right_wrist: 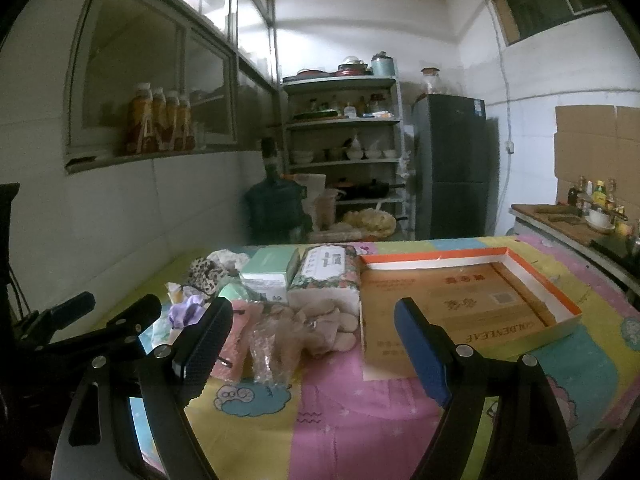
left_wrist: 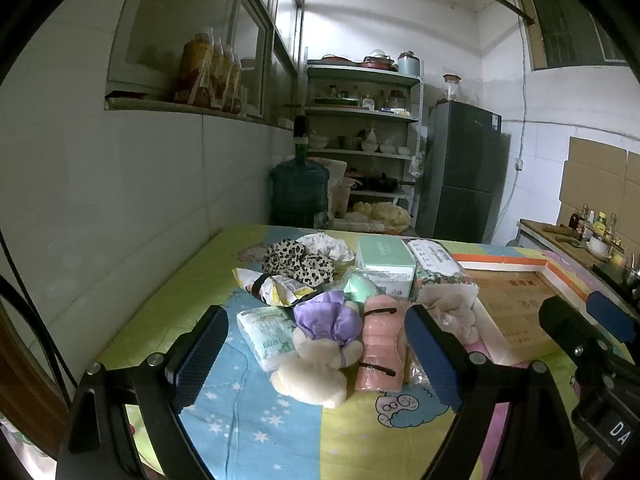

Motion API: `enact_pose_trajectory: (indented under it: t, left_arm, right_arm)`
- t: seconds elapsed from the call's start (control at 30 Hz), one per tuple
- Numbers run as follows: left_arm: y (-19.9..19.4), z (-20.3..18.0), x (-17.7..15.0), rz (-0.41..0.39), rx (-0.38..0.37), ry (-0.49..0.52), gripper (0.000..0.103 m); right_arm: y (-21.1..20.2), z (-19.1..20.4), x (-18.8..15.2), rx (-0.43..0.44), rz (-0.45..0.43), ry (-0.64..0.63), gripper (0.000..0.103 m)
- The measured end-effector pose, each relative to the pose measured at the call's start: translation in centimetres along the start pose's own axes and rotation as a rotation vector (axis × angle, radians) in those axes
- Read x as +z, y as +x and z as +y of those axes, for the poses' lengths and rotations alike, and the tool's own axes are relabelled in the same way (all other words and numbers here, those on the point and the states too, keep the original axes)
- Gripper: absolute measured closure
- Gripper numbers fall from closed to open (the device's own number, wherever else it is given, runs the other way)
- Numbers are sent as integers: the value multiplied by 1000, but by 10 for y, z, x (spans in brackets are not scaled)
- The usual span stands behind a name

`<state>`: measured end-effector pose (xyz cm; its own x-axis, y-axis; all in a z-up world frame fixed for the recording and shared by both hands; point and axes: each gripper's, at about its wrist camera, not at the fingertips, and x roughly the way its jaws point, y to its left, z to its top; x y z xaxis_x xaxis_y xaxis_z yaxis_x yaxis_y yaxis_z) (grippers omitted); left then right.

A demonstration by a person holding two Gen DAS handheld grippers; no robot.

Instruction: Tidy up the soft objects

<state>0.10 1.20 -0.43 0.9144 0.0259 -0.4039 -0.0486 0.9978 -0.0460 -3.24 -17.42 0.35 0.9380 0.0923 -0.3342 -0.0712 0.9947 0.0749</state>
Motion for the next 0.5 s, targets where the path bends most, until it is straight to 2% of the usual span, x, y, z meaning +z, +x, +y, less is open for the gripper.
enact_pose_trajectory:
  t: [0.5]
  left_arm:
    - [0,0,-1,1,-1,0,13]
  right_arm:
    - [2,0,-2,8,5,3,18]
